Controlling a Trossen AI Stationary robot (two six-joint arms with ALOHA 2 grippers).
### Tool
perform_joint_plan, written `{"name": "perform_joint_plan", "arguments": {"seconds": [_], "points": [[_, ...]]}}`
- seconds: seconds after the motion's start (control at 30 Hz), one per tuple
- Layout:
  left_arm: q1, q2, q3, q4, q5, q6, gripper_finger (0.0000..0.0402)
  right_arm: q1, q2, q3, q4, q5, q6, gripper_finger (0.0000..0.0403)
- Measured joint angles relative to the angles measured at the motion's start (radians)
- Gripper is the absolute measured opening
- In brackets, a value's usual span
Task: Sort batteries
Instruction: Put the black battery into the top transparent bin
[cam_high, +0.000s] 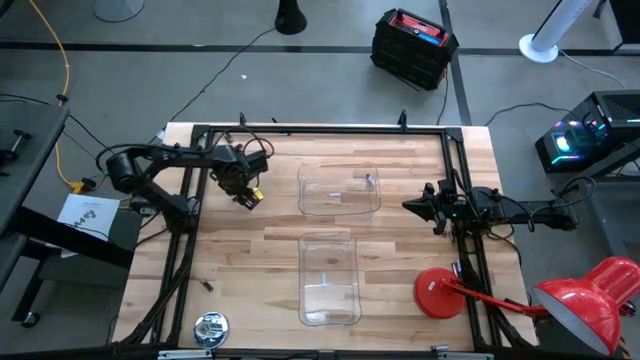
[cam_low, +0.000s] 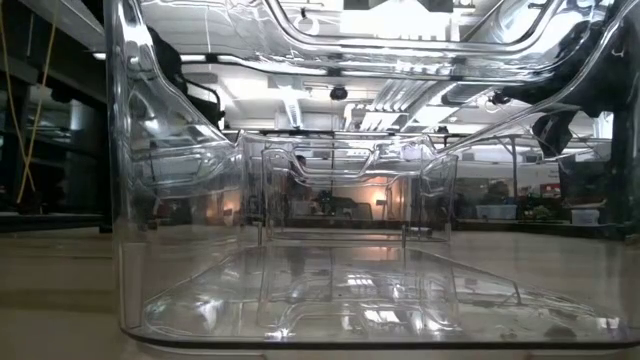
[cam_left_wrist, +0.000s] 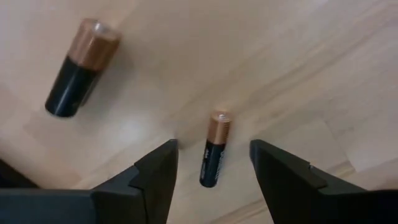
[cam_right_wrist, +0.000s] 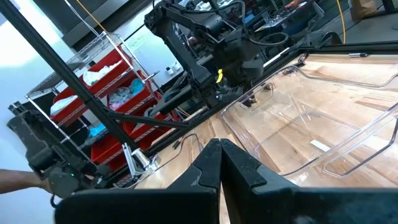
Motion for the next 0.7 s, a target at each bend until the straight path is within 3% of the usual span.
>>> {"name": "perform_joint_plan", "arguments": {"seconds": [0.13,0.3,0.5,0.7], "points": [[0.0,0.052,0.008,0.004,0.013,0.054,0.0159,0.0,0.0,0.0,0.0,0.0,0.0,0.0],[-0.001,0.044,0.009,0.016,0.049,0.089,0.0028,0.0,0.0,0.0,0.0,0.0,0.0,0.0],[0.0,-0.029,0.089,0.022,0.013,0.096,0.0011,0.0,0.0,0.0,0.0,0.0,0.0,0.0],[-0.038,-0.19,0.235,-0.035,0.057,0.073,0.0009,0.0,0.0,0.0,0.0,0.0,0.0,0.0]]}}
